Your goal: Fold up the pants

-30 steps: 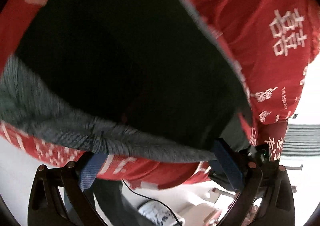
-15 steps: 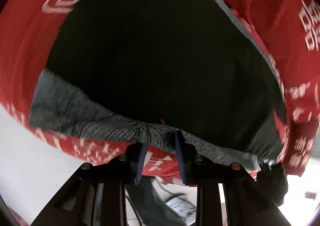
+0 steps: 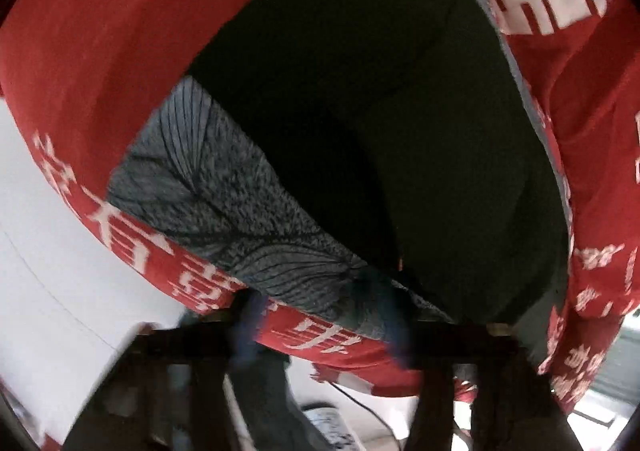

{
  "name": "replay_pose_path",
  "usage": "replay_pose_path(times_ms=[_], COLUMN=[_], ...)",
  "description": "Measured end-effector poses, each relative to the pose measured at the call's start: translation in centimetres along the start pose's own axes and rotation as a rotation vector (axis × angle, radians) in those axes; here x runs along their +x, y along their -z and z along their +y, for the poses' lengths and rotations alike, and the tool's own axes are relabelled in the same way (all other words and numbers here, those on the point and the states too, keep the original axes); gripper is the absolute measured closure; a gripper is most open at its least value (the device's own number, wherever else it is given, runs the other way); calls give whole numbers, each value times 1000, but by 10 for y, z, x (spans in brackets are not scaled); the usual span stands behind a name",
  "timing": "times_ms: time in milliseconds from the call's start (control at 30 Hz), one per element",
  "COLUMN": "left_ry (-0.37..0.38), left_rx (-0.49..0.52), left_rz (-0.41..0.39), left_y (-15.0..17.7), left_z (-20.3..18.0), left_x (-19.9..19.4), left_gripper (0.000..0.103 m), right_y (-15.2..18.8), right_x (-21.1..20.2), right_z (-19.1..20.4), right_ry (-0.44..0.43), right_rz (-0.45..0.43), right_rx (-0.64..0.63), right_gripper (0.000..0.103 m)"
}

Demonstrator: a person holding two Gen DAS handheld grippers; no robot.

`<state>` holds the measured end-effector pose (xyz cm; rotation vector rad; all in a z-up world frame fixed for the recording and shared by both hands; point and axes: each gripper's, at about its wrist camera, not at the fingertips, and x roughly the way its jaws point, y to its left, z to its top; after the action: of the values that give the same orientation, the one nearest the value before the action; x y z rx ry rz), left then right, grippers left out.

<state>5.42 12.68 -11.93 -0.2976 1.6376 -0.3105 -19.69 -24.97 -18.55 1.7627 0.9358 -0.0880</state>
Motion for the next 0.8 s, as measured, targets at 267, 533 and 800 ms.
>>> replay_pose_path(times_ms=[267,533,800], left_ry=[64,83,-243], left_rx=[83,288,432], left_rz=[-93,-307,-302], left_y=[-25,-127,-214], left_z=[-54,-178,-217], left_x=[-67,-79,4], left_gripper=[88,88,84], right_y=[-18,-110,-200], right_x=[-27,2,102], right_z=[106,226,222], right_ry=[43,51,257], right_rz=[25,-10,-67], right_rx=[-316,-500,-405], right_gripper=[97,97,77])
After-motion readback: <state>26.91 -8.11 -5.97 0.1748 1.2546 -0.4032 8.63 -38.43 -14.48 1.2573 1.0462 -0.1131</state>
